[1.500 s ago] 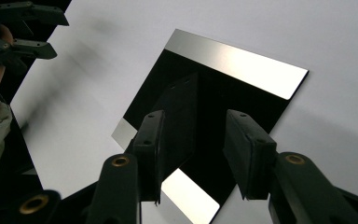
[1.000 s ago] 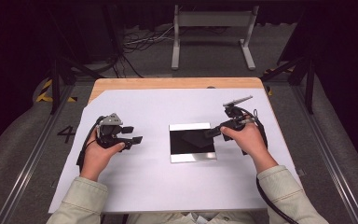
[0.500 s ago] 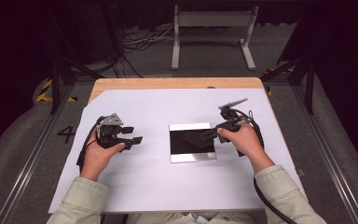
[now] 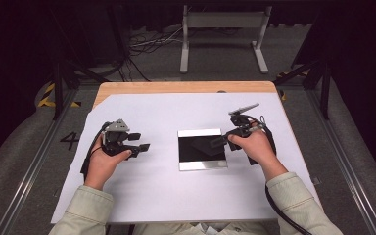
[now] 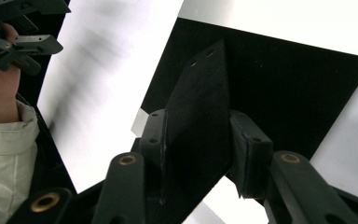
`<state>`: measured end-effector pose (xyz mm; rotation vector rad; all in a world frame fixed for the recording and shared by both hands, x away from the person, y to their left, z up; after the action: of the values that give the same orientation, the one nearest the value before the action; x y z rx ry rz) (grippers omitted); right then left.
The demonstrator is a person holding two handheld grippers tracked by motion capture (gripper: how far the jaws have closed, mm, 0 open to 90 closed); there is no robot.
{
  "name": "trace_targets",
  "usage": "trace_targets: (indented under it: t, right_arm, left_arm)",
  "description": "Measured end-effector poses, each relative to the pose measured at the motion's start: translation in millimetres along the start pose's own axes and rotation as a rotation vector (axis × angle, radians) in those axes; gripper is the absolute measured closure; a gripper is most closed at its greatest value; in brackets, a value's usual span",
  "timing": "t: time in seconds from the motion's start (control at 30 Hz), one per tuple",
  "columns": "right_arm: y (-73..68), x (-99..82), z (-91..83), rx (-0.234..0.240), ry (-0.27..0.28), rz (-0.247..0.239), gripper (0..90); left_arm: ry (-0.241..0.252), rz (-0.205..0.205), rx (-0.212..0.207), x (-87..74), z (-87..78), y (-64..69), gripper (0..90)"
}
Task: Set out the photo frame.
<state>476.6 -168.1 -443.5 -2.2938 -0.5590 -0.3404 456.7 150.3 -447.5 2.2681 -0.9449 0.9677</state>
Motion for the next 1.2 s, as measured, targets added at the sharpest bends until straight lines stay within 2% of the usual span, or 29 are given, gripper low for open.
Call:
trace_targets:
  t: [0.13, 0.43, 1.0, 1.2]
  right_arm:
    - [-1.1, -1.0, -2.5, 0.007, -0.008, 0.004, 65.2]
    - [-7.5, -4.0, -8.6, 0.023, -0.006, -0.021, 70.5]
    - [-21.7, -17.0, -22.2, 0.063, -0.072, -0.081, 79.7]
    - [-27.4, -23.6, -25.5, 0.073, -0.102, -0.099, 82.3]
  left_arm:
    - [-0.006, -0.006, -0.006, -0.7, 0.6, 0.6, 39.1]
    - [-0.009, -0.009, -0.005, -1.1, 1.4, 1.2, 38.9]
    - [-0.006, -0.014, -0.003, -0.9, 1.8, 1.6, 38.7]
    - [-0.008, -0.001, 0.002, -0.7, 1.2, 0.8, 38.7]
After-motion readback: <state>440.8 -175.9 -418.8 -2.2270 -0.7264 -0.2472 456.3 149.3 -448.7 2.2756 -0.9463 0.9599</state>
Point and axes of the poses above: each handheld gripper's, and its own axes: z roughly forward along the jaws, x roughly out of its top, y roughly to its right, the point moved 7 cm from there along z, roughly forward along the jaws, and after that the axes turned 3 degrees about -z, right-handed, at the moved point
